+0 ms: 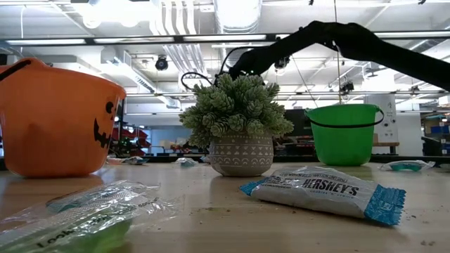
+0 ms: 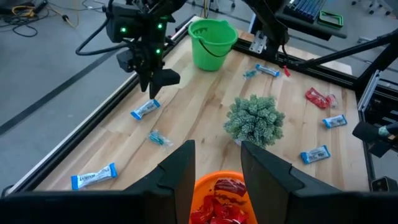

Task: Sort candy
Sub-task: Put the white chocolate into the green bucket

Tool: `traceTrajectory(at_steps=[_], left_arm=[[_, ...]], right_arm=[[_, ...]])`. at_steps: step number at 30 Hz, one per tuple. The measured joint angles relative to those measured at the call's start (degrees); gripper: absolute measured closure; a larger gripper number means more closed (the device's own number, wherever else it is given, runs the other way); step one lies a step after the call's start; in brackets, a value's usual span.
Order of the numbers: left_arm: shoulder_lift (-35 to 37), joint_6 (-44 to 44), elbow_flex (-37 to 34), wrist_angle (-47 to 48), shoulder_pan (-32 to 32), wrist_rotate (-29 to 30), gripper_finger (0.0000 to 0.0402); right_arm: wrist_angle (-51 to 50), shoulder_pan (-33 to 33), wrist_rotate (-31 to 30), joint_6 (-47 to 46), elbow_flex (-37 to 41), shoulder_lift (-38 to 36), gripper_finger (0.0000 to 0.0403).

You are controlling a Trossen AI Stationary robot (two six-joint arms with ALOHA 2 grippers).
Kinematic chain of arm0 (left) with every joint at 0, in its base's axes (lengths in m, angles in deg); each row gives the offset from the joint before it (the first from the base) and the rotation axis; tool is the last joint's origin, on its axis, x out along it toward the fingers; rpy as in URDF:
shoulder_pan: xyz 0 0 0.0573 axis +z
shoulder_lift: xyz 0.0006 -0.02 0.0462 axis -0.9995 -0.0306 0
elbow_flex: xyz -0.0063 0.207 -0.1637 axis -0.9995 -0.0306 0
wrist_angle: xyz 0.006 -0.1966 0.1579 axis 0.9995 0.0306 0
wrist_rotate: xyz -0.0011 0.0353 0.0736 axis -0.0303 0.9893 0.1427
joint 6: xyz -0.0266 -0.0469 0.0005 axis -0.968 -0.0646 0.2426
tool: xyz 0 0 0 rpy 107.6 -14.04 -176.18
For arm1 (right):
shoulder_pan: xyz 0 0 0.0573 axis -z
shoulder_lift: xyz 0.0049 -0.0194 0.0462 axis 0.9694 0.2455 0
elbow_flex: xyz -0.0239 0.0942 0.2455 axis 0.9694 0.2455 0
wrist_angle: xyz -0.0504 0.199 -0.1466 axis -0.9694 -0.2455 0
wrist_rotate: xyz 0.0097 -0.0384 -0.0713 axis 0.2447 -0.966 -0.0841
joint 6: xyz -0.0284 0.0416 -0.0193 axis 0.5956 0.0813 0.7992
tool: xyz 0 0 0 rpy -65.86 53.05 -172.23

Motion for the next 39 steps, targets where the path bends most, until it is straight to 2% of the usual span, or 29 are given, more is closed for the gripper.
traceTrajectory(at_steps=[27, 31, 37, 39], left_arm=[[0.00, 0.46, 0.00, -0.02, 0.02, -0.02, 0.0290], [0.00, 0.56, 0.00, -0.02, 0.00, -0.04, 0.0290], [0.00, 0.94, 0.00, -0.02, 0.02, -0.07, 0.0290], [0.00, 0.92, 0.00, -0.02, 0.00, -0.07, 0.0290]], right_arm=[[0.72, -0.15, 0.98, -2.75, 0.31, 3.76, 0.0212], [0.72, -0.07, 0.96, -4.77, 0.31, 3.76, 0.0254], [1.04, 0.00, 0.89, -4.99, 0.44, 3.76, 0.0364], [0.95, 0.00, 0.89, -4.95, 0.44, 3.76, 0.0385]])
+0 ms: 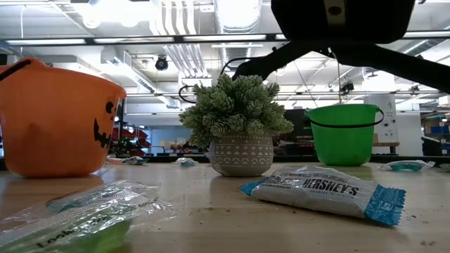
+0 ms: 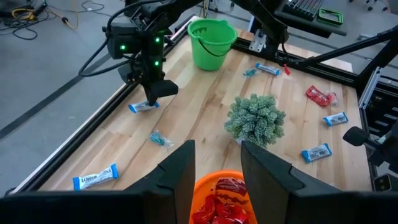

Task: Sort candy
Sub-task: Put the white chocolate into the green bucket

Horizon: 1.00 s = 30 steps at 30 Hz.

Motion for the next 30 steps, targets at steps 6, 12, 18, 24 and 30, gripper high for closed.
traceTrajectory(at_steps=[6, 12, 18, 24, 30], left_arm=[[0.00, -0.01, 0.00, 0.02, 0.00, -0.02, 0.0290], [0.00, -0.03, 0.00, 0.02, 0.02, -0.02, 0.0290], [0.00, -0.64, 0.00, -0.07, 0.01, 0.03, 0.0290], [0.00, -4.47, 0.00, -0.29, 0.02, 4.89, 0.0290], [0.02, -11.41, 0.00, -0.29, 0.00, 6.31, 0.0290]], right_arm=[[-1.08, -0.01, -0.43, 0.03, -1.15, 0.00, 0.0394], [-3.65, 0.00, -0.35, 0.36, -3.58, -2.25, 0.0394], [-10.17, -0.26, 0.00, 0.97, -3.96, -9.00, 0.0394], [-15.03, -0.25, -0.46, 2.25, -3.98, -16.12, 0.0394], [-20.17, 1.59, -0.47, 3.12, -3.98, -21.88, 0.0394]])
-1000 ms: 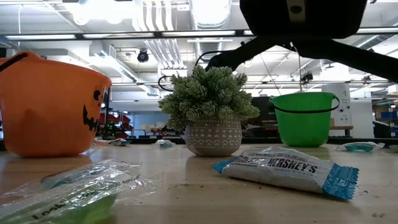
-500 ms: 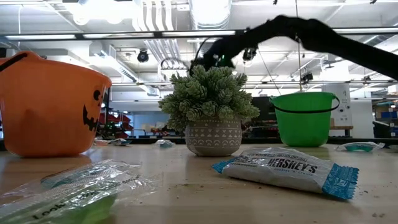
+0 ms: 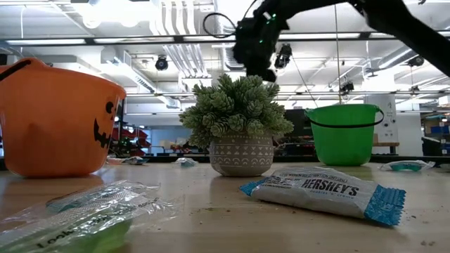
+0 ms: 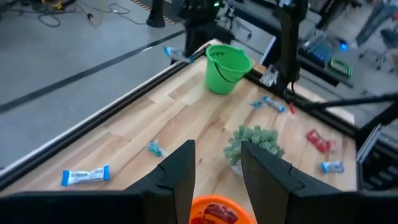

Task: Sort candy
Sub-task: Put the white chocolate into the green bucket

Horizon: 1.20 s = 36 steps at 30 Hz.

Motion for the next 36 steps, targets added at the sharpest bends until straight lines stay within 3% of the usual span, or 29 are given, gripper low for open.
traceTrajectory(at_steps=[8, 12, 22, 28, 36], left_arm=[[-0.48, -5.78, 0.00, -0.11, 0.01, 1.15, 0.0290], [-0.44, -7.11, 0.00, -0.70, 0.02, 1.38, 0.0290], [0.36, -6.62, 0.02, -0.84, 0.01, 12.83, 0.0290], [1.27, -4.16, 0.02, -0.79, 0.02, 12.19, 0.0290], [0.20, 5.25, 0.02, -0.83, 0.01, 5.54, 0.0290]], right_arm=[[-10.78, 5.23, -7.85, 0.47, 0.08, -4.76, 0.0394], [-10.53, 8.57, -9.11, -0.36, 1.83, -7.74, 0.0394], [-10.36, 13.61, -8.88, -5.82, 11.61, -16.46, 0.0394], [-10.27, 12.92, -8.86, -10.56, 20.47, -22.37, 0.0394], [-10.42, 12.12, -8.66, -16.19, 34.58, -32.24, 0.0394]])
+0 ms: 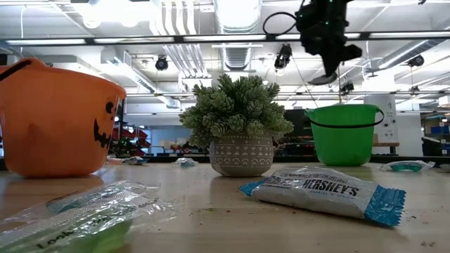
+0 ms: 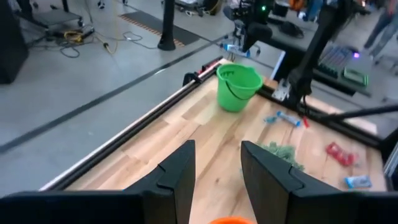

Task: Sort candy
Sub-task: Put the white chocolate into the green bucket

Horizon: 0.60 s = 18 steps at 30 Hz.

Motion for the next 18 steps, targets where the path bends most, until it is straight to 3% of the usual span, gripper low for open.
traceTrajectory(at_steps=[8, 18], left_arm=[[-0.63, 2.75, 0.00, -0.01, 0.00, -2.53, 0.0290], [-1.01, 3.43, 0.00, 0.26, 0.01, -3.49, 0.0290]], right_arm=[[0.09, -0.01, 4.74, -2.05, 9.08, -5.04, 0.0394], [0.83, 0.00, 1.76, 0.71, 16.29, -5.24, 0.0394]])
